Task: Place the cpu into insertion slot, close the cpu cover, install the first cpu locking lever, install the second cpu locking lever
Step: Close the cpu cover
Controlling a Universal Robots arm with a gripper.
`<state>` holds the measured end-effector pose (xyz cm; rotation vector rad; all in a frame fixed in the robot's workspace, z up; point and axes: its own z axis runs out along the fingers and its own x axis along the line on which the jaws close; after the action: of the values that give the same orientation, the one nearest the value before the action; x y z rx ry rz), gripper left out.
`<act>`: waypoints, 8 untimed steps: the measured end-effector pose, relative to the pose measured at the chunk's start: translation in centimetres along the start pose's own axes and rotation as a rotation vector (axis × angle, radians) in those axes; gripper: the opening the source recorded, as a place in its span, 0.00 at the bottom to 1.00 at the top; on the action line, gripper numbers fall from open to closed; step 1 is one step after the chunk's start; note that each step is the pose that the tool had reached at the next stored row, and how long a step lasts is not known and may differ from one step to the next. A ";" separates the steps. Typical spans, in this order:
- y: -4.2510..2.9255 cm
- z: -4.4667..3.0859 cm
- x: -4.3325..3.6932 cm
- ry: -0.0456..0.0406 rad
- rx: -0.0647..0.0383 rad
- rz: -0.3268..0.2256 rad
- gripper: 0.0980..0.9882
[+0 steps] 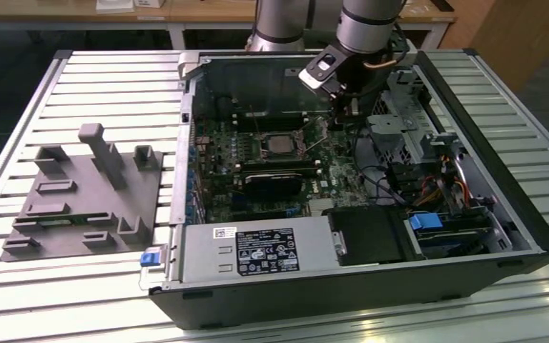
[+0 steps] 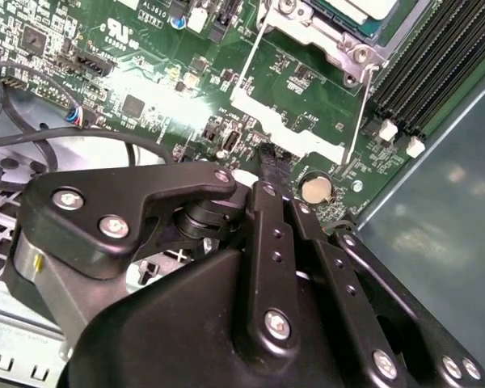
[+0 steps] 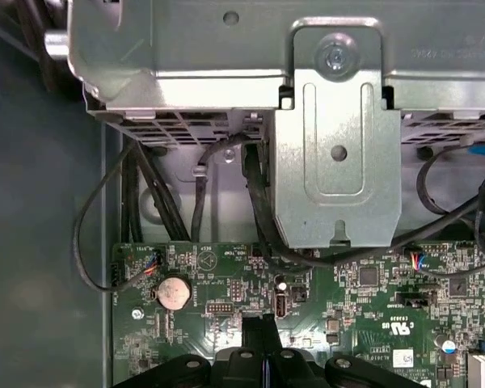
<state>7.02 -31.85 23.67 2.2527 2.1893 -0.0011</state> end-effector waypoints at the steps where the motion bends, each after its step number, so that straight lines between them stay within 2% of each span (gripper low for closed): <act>1: 0.00 0.00 0.00 0.0000 0.000 0.000 0.00; 8: -0.21 0.01 0.00 0.0002 0.000 0.000 0.00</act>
<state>6.81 -31.85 23.66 2.2528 2.1893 -0.0008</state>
